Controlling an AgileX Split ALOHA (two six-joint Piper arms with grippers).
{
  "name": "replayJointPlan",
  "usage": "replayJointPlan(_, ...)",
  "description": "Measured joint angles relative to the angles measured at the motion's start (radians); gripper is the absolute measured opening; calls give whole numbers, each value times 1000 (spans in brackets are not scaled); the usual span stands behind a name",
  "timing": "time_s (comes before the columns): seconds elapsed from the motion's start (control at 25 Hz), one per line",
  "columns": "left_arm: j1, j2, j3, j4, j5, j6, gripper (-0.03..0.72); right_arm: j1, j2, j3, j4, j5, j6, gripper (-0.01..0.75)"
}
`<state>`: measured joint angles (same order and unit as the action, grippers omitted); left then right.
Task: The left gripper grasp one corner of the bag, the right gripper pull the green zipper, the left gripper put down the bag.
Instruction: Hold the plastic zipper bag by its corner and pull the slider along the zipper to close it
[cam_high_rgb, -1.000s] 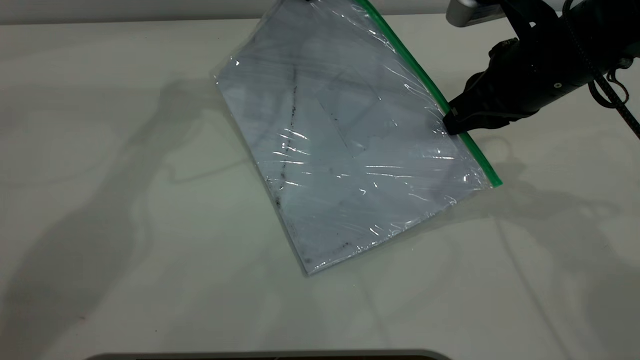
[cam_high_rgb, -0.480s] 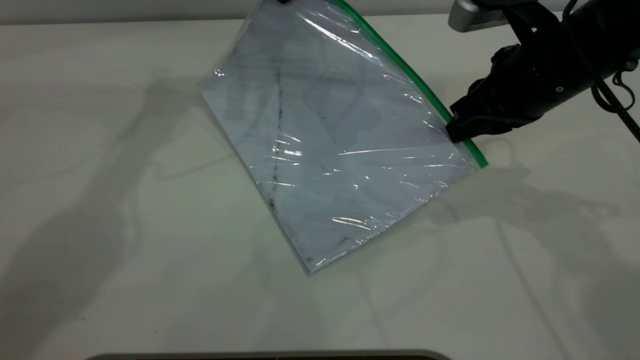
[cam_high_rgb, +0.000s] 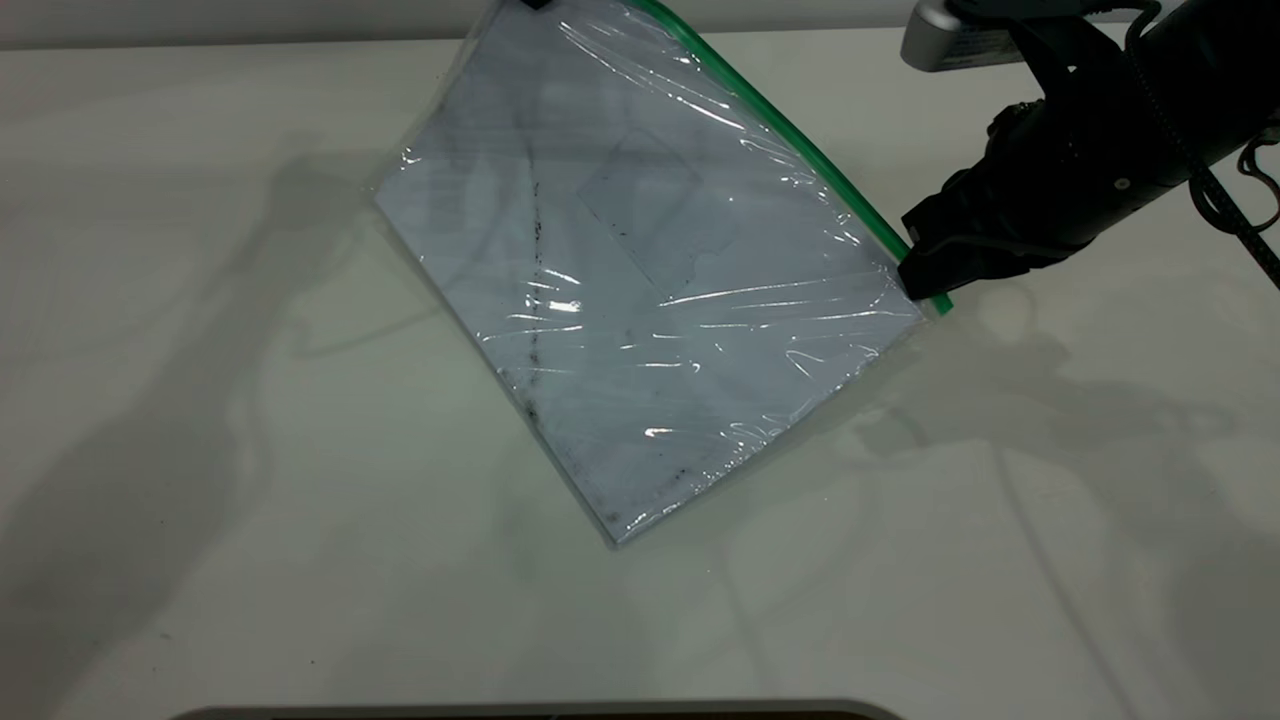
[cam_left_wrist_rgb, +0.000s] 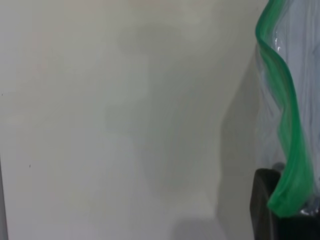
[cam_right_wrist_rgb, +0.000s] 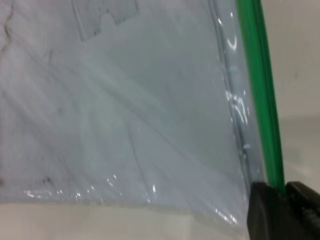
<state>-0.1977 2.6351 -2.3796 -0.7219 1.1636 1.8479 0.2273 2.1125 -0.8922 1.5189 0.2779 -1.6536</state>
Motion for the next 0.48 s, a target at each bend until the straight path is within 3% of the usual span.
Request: replayJointPlan(0.48, 1, 0, 0, -2, 4, 1, 53, 0, 0, -1, -183, -2, 249, 71)
